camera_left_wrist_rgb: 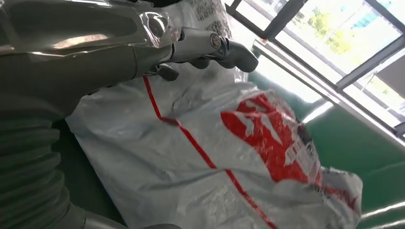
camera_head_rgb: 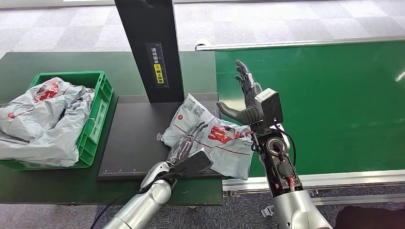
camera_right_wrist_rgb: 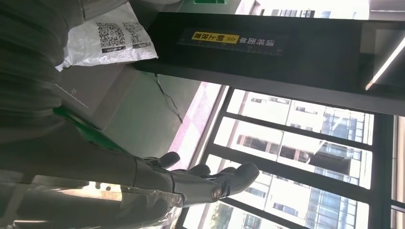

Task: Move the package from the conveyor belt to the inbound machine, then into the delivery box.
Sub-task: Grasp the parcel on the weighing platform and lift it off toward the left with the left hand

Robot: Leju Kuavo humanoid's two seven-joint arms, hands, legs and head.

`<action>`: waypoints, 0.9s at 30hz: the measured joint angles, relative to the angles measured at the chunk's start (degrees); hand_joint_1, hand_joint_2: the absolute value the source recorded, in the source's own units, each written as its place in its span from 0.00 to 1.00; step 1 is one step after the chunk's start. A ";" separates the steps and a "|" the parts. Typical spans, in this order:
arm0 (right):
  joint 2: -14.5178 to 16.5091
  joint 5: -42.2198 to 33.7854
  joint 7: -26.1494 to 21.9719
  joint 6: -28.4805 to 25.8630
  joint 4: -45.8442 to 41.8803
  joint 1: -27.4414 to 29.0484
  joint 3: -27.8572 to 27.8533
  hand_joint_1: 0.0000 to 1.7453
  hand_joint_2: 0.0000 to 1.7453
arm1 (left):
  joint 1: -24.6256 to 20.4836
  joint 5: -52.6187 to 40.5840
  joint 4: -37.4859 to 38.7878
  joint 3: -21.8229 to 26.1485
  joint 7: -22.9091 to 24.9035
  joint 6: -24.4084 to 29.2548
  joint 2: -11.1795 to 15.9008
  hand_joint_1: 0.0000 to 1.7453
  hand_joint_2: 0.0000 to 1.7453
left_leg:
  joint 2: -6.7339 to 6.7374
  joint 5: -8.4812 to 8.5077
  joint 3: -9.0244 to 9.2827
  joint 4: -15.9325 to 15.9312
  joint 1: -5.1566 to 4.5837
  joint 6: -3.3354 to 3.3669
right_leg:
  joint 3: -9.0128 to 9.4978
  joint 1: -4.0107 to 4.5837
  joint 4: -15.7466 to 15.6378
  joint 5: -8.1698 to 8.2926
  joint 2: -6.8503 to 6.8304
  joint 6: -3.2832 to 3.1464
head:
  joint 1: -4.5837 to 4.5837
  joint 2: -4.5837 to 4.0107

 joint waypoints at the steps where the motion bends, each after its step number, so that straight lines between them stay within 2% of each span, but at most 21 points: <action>1: 0.00 0.02 0.00 0.00 0.00 0.01 0.00 0.00 1.00 | -0.21 -0.15 0.70 -0.35 0.01 0.13 0.00 0.00 1.00 | 0.00 0.00 0.00 0.00 0.00 0.00 | 0.00 0.00 0.00 0.00 0.00 0.00 | 0.00 0.01; 7: 0.01 0.31 0.11 0.02 0.00 0.02 -0.02 0.00 1.00 | -1.33 -3.41 3.61 -1.64 1.84 -0.41 -0.02 0.00 1.00 | -0.01 0.00 0.00 0.00 0.00 0.00 | 0.00 0.00 0.00 0.00 0.00 0.00 | 0.00 0.01; 14: 0.43 1.46 0.52 0.00 0.00 0.12 -0.04 0.00 1.00 | -4.36 -10.80 9.92 -2.60 4.95 -5.79 -0.99 0.00 1.00 | -0.06 0.00 0.06 0.00 0.00 0.00 | 0.12 0.00 0.00 0.00 -0.06 0.00 | -0.01 0.01; 18: 0.67 2.28 1.02 -0.26 0.00 0.37 -0.14 0.00 1.00 | -6.81 -13.72 13.46 -3.54 10.03 -7.52 -2.10 0.99 1.00 | -0.22 -0.01 0.32 -0.02 0.00 0.01 | 0.47 -0.01 -0.02 -0.08 -0.23 0.05 | 0.01 0.01; 27: 0.94 3.58 1.61 -0.31 0.00 1.45 -0.60 0.00 1.00 | -9.37 -13.85 16.58 -3.13 8.69 -7.79 -2.86 1.00 1.00 | -0.29 0.02 0.82 -0.03 -0.01 0.04 | 1.00 -0.01 -0.03 -0.08 -0.30 0.06 | 0.00 0.02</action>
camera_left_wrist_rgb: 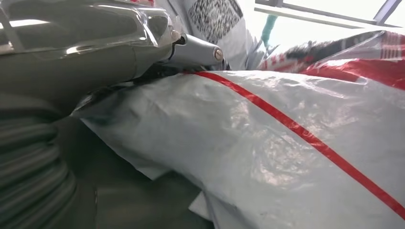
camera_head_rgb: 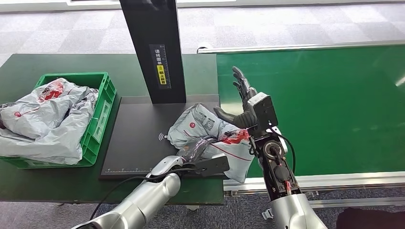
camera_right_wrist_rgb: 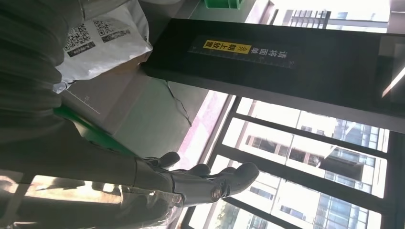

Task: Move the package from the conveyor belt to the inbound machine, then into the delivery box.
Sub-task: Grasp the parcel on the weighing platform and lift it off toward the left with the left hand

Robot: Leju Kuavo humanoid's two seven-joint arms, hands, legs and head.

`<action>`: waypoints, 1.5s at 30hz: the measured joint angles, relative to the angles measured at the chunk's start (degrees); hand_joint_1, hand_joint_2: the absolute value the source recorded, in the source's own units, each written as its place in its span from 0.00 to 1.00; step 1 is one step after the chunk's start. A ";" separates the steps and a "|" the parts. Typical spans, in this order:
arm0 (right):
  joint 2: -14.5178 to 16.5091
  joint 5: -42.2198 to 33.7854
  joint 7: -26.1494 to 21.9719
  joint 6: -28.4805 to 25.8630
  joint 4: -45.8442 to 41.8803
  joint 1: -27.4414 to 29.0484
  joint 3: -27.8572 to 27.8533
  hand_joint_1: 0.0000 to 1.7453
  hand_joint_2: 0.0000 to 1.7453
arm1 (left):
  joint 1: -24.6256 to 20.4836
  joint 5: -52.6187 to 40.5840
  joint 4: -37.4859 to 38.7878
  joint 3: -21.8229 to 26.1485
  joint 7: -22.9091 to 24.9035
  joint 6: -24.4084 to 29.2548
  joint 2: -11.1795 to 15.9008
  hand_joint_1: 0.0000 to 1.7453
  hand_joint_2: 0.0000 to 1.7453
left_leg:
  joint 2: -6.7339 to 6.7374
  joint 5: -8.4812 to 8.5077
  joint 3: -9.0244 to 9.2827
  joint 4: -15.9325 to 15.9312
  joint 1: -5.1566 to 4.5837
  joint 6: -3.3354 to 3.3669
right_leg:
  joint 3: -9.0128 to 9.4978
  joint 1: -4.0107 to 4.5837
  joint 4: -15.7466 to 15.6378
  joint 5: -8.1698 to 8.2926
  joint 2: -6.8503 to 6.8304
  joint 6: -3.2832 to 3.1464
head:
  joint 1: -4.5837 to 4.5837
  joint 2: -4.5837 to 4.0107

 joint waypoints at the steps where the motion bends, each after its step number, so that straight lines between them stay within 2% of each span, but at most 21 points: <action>1: 0.00 0.01 0.02 0.00 0.00 0.02 -0.02 0.00 1.00 | -0.16 0.01 0.10 0.07 -0.05 0.00 -0.06 1.00 1.00 | 0.00 0.00 0.02 0.00 0.00 0.00 | 0.02 0.00 0.00 0.00 0.00 0.00 | 0.01 0.00; 20: 0.02 1.12 0.61 0.09 -0.23 0.50 -0.39 0.00 1.00 | -0.53 -0.80 0.81 1.01 -0.46 -0.14 -0.59 1.00 1.00 | 0.00 0.00 0.05 0.00 0.00 0.00 | 0.06 0.00 0.00 0.00 0.00 0.00 | 0.00 -0.01; 28: 0.01 2.07 0.99 0.26 -1.36 1.26 -0.94 0.00 1.00 | -0.23 -0.55 0.91 1.91 -3.47 0.98 -0.61 1.00 1.00 | 0.00 0.00 0.05 0.00 0.00 0.00 | 0.04 0.00 0.00 0.00 0.00 0.00 | 0.00 -0.02; 30: -0.02 1.95 1.02 0.21 -1.78 1.44 -1.00 0.00 1.00 | 0.86 3.08 0.27 2.89 -8.29 5.86 -0.53 1.00 1.00 | 0.04 0.00 0.01 0.00 0.00 0.00 | -0.03 0.00 0.00 0.01 0.04 -0.01 | 0.01 -0.01; 32: -0.21 1.49 1.12 0.22 -2.77 1.93 -1.19 0.00 1.00 | 3.63 7.97 -3.20 5.60 -14.05 16.19 -0.25 1.00 1.00 | 0.12 0.01 -0.16 0.00 0.00 -0.01 | -0.26 0.01 0.01 0.05 0.12 -0.04 | 0.00 -0.01; 34: -0.61 0.98 1.37 0.37 -3.72 2.37 -1.40 0.00 1.00 | 5.78 10.06 -8.90 9.03 -15.39 25.61 0.47 1.00 1.00 | 0.18 0.03 -0.38 0.00 0.01 -0.01 | -0.51 0.02 0.02 0.10 0.18 -0.07 | 0.00 -0.01; 35: -0.81 0.82 1.49 0.49 -3.97 2.47 -1.46 0.00 1.00 | 6.37 10.06 -11.99 10.60 -14.93 28.62 1.07 1.00 1.00 | 0.19 0.04 -0.43 0.00 0.01 -0.01 | -0.58 0.02 0.02 0.11 0.19 -0.09 | 0.00 -0.01; 39: -1.27 0.55 1.55 0.83 -4.28 2.61 -1.49 0.00 1.00 | 9.00 8.93 -21.29 14.95 -14.11 32.90 3.10 1.00 1.00 | 0.20 0.04 -0.56 0.00 0.04 -0.02 | -0.72 0.04 0.03 0.09 0.19 -0.10 | -0.01 0.00; 45: -1.34 0.52 1.54 0.87 -4.28 2.60 -1.48 0.00 1.00 | 9.80 8.59 -23.26 15.83 -14.22 33.65 3.47 1.00 1.00 | 0.18 0.04 -0.64 0.00 0.04 -0.03 | -0.78 0.04 0.04 0.08 0.19 -0.11 | -0.01 0.00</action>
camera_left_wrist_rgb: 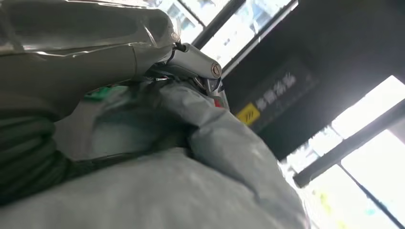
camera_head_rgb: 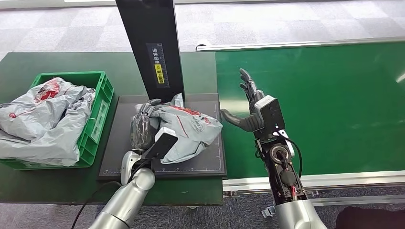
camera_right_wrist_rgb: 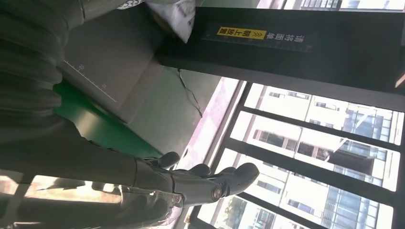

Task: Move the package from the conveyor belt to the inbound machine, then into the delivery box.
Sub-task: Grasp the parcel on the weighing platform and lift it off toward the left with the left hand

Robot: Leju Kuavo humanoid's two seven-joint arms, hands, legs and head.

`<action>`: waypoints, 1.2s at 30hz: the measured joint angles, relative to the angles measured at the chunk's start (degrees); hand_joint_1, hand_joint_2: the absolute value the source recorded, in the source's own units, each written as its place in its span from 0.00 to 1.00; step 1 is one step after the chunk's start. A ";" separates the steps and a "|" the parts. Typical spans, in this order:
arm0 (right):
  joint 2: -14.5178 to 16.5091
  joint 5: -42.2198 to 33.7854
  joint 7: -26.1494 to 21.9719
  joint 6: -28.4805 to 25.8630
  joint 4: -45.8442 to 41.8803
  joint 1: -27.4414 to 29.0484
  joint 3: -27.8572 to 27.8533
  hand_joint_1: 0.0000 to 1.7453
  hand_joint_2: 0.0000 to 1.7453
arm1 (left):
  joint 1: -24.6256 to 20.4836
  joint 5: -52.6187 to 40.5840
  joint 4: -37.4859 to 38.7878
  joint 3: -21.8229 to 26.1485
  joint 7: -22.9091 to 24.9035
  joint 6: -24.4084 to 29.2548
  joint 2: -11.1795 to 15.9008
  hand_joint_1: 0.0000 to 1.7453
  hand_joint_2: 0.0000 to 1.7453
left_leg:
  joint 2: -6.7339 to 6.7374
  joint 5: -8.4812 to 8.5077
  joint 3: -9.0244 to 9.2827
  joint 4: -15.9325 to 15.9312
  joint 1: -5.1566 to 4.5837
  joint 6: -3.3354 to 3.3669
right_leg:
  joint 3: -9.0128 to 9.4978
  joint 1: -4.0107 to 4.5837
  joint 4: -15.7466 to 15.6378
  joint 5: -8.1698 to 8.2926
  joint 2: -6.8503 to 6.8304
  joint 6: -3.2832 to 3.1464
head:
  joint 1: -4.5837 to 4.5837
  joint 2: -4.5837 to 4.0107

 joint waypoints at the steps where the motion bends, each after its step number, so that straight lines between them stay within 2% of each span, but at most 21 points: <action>1: -0.02 -0.01 0.00 0.00 0.00 0.00 0.00 0.00 1.00 | 0.25 -0.31 -0.60 0.33 -0.19 0.81 0.12 1.00 1.00 | 0.00 0.00 -0.04 0.00 0.00 0.00 | -0.03 0.00 0.00 0.00 0.00 0.00 | 0.00 0.00; 4: -0.61 -0.73 -0.76 0.00 0.19 -0.12 0.09 0.00 1.00 | 1.49 -5.71 -7.62 4.88 -0.50 4.14 1.85 1.00 1.00 | -0.01 0.00 -0.18 0.00 -0.01 0.00 | -0.15 -0.01 0.00 0.00 0.00 0.00 | 0.01 -0.01; 7: -1.33 -1.39 -1.55 -0.14 0.51 -0.16 0.13 0.00 1.00 | 1.77 -10.93 -12.67 7.93 1.20 4.59 3.49 1.00 1.00 | -0.03 0.00 -0.19 0.00 -0.01 0.00 | -0.17 -0.01 0.00 0.00 -0.01 0.00 | 0.00 -0.01; 11: -2.29 -1.86 -2.13 -0.63 0.77 -0.12 0.13 0.00 1.00 | 1.47 -13.84 -15.11 10.56 2.87 4.60 4.99 1.00 1.00 | -0.04 0.00 -0.18 0.00 -0.01 0.00 | -0.17 -0.01 0.00 0.00 0.00 0.00 | -0.01 -0.01; 15: -3.29 -2.22 -2.37 -0.78 0.79 0.10 0.13 0.00 1.00 | 0.94 -14.30 -15.96 14.07 1.66 4.60 5.70 1.00 1.00 | -0.03 0.00 -0.17 0.00 -0.01 0.00 | -0.17 -0.01 0.00 0.00 0.00 0.00 | 0.00 0.00; 17: -3.71 -2.50 -2.58 -0.88 0.79 0.19 0.14 0.00 1.00 | 0.64 -14.65 -16.53 16.17 -0.96 4.60 5.59 1.00 1.00 | -0.03 0.00 -0.17 0.00 -0.01 0.00 | -0.17 -0.01 0.00 0.00 0.00 0.00 | 0.01 -0.01; 21: -4.67 -3.80 -3.21 -1.74 0.79 0.69 0.19 0.00 1.00 | -0.82 -10.21 -19.51 22.62 -12.44 4.60 4.12 1.00 1.00 | -0.02 0.00 -0.17 0.00 -0.01 0.00 | -0.17 -0.01 0.00 0.00 0.00 0.00 | 0.01 -0.01; 24: -5.49 -4.71 -3.54 -2.32 0.79 1.40 0.28 0.00 1.00 | -2.18 -6.00 -24.21 24.85 -15.64 4.59 3.44 1.00 1.00 | -0.03 0.00 -0.18 0.00 -0.01 0.00 | -0.18 -0.01 0.00 0.00 -0.02 0.00 | -0.01 -0.01; 27: -6.17 -5.43 -4.04 -2.71 0.79 1.95 0.64 0.00 1.00 | -5.35 -13.89 -25.98 27.64 -14.97 4.58 2.69 1.00 1.00 | -0.06 0.00 -0.19 0.00 -0.01 0.00 | -0.17 -0.01 -0.01 0.00 -0.06 0.00 | 0.00 0.00; 29: -6.54 -5.77 -4.20 -2.86 0.79 2.14 1.04 0.00 1.00 | -8.65 -21.01 -23.61 30.60 -11.95 4.58 2.79 1.00 1.00 | 0.00 0.01 -0.15 0.00 -0.01 0.00 | -0.16 -0.01 0.00 0.02 -0.02 -0.02 | 0.02 0.00; 32: -7.02 -6.07 -4.22 -3.21 0.79 2.35 1.47 0.00 1.00 | -13.22 -24.73 -17.46 33.49 -6.81 4.58 4.56 1.00 1.00 | 0.13 0.04 -0.09 0.00 0.00 -0.03 | -0.16 0.01 0.01 0.07 0.08 -0.06 | 0.00 -0.01; 34: -7.31 -6.15 -4.22 -3.40 0.79 2.45 1.67 0.00 1.00 | -15.06 -25.10 -14.42 34.35 -5.78 4.58 5.72 1.00 1.00 | 0.13 0.06 -0.08 0.00 0.01 -0.05 | -0.16 0.02 0.02 0.07 0.09 -0.06 | 0.00 -0.01; 36: -7.49 -6.17 -4.22 -3.56 0.79 2.48 1.81 0.00 1.00 | -16.31 -24.81 -11.89 34.78 -5.17 4.08 6.47 0.53 1.00 | 0.11 0.06 -0.09 0.00 0.01 -0.06 | -0.17 0.02 0.03 0.07 0.08 -0.06 | 0.01 -0.01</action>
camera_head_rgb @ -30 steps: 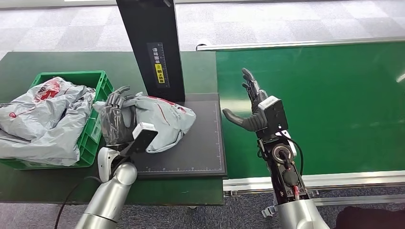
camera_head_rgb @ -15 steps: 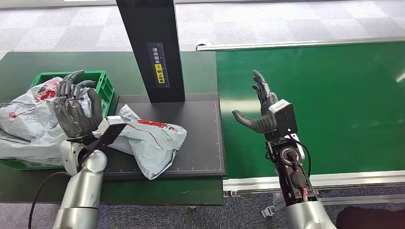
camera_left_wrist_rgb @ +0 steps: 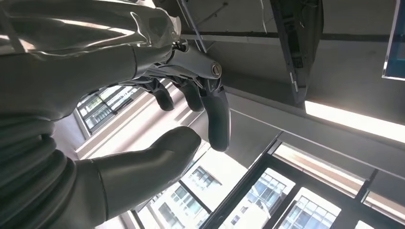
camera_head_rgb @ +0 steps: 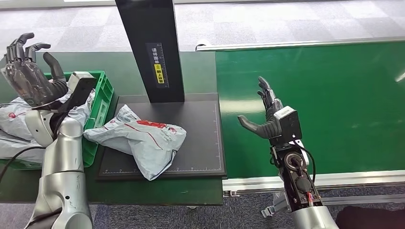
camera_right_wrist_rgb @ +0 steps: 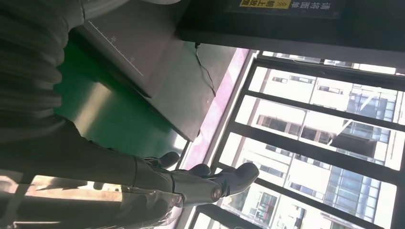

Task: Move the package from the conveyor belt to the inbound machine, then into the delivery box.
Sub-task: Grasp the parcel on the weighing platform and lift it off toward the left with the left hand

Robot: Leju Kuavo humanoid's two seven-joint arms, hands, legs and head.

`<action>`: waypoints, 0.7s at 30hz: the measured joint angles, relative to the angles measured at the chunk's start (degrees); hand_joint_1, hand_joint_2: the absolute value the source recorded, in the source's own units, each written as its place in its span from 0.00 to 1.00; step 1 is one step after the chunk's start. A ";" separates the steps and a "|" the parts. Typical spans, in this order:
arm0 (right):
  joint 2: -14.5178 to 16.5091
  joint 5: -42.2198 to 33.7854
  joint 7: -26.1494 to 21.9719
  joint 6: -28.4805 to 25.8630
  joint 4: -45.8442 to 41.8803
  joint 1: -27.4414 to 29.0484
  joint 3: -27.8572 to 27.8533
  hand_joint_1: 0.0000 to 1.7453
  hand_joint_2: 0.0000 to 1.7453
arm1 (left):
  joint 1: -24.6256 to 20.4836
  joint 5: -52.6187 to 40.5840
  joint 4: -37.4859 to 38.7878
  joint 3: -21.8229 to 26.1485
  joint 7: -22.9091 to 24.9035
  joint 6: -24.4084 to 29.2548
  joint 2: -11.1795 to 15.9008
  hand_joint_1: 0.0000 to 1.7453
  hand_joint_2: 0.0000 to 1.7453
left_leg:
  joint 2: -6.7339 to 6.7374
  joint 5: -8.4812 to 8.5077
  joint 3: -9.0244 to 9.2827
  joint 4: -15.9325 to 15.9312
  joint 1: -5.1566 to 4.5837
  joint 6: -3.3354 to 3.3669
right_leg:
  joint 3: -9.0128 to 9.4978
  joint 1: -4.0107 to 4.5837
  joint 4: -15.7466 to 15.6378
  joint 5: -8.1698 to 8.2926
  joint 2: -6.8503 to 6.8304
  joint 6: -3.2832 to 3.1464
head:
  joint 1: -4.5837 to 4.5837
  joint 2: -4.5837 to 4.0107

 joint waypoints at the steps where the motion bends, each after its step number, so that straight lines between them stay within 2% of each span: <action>1: -0.09 -0.05 -0.01 -0.04 0.00 0.00 0.07 0.00 1.00 | -0.53 0.93 1.47 -0.12 0.62 -1.18 0.36 0.28 1.00 | 0.00 0.00 0.00 0.00 0.00 0.00 | -0.01 -0.01 0.00 0.00 0.00 0.00 | 0.00 0.01; 2: -0.24 -0.16 -0.04 -0.03 0.00 0.00 0.14 0.00 1.00 | -1.01 3.18 3.12 -0.65 1.22 -4.12 0.80 0.03 1.00 | 0.00 -0.01 -0.01 0.00 -0.01 0.00 | -0.01 -0.01 0.00 0.00 0.00 0.00 | 0.00 0.01; 3: -0.44 -0.34 -0.10 0.11 0.01 0.01 0.19 0.00 1.00 | -1.36 6.50 4.69 -1.54 1.47 -9.01 1.28 0.00 1.00 | 0.01 -0.01 -0.02 0.00 -0.02 0.00 | -0.02 -0.02 -0.01 0.00 0.00 0.00 | 0.00 0.01; 4: -0.72 -0.54 -0.22 0.40 0.05 -0.01 0.23 0.00 1.00 | -1.51 10.92 6.03 -2.78 1.12 -16.22 1.84 0.00 1.00 | 0.00 -0.01 -0.03 0.00 -0.02 0.00 | -0.01 -0.03 -0.01 0.00 0.00 0.00 | -0.01 0.01; 7: -1.61 -0.84 -0.78 1.61 0.50 -0.19 0.26 0.00 1.00 | -0.41 24.19 8.30 -8.06 -1.80 -43.14 4.19 0.00 1.00 | 0.00 -0.02 -0.08 0.00 -0.04 0.01 | -0.01 -0.04 -0.02 0.00 -0.01 0.01 | 0.01 -0.01; 8: -1.85 -0.84 -0.90 1.83 0.74 -0.26 0.26 0.00 1.00 | 0.29 26.82 9.02 -10.47 -2.36 -50.64 5.33 0.00 1.00 | 0.02 -0.02 -0.08 0.00 -0.05 0.01 | -0.02 -0.05 -0.02 0.00 0.02 0.01 | 0.02 -0.01; 10: -2.22 -0.80 -0.96 1.98 1.13 -0.31 0.26 0.00 1.00 | 1.31 29.19 11.34 -15.62 -2.67 -60.15 8.00 0.00 1.00 | 0.11 -0.02 -0.07 0.00 -0.05 0.01 | -0.07 -0.05 -0.02 0.00 0.09 0.01 | 0.01 0.00; 12: -2.63 -0.61 -0.74 1.89 1.26 -0.12 0.21 0.00 1.00 | 1.34 29.42 14.65 -19.69 -2.09 -62.50 10.71 0.00 1.00 | 0.14 -0.02 -0.07 0.00 -0.04 0.01 | -0.12 -0.03 -0.02 0.01 0.13 0.00 | 0.01 0.00; 14: -2.99 -0.15 -0.15 1.79 1.02 0.39 0.07 0.00 1.00 | 0.69 29.27 18.22 -22.23 -0.51 -61.67 13.29 0.00 1.00 | 0.12 -0.02 -0.07 -0.01 0.00 0.00 | -0.13 0.01 -0.01 0.00 0.13 0.00 | 0.00 0.00; 17: -3.17 0.82 0.96 1.75 -0.13 1.67 -0.44 0.00 1.00 | -0.12 29.71 22.09 -23.51 0.97 -58.91 16.50 0.00 1.00 | 0.14 -0.02 -0.07 -0.04 0.06 -0.01 | -0.14 0.06 0.01 -0.01 0.15 -0.01 | -0.01 0.00; 19: -3.19 1.48 1.64 1.73 -1.28 2.65 -0.95 0.00 1.00 | -0.11 30.30 22.87 -23.31 0.39 -55.14 17.70 0.00 1.00 | 0.12 -0.02 -0.08 -0.05 0.08 -0.01 | -0.16 0.07 0.01 -0.02 0.13 -0.02 | -0.01 -0.01; 21: -3.13 2.16 2.21 1.70 -2.95 3.90 -1.60 0.00 1.00 | 0.40 31.38 22.11 -22.01 -0.68 -46.85 17.85 0.00 1.00 | 0.08 -0.02 -0.11 -0.05 0.08 -0.02 | -0.16 0.07 0.01 -0.02 0.09 -0.03 | 0.00 -0.01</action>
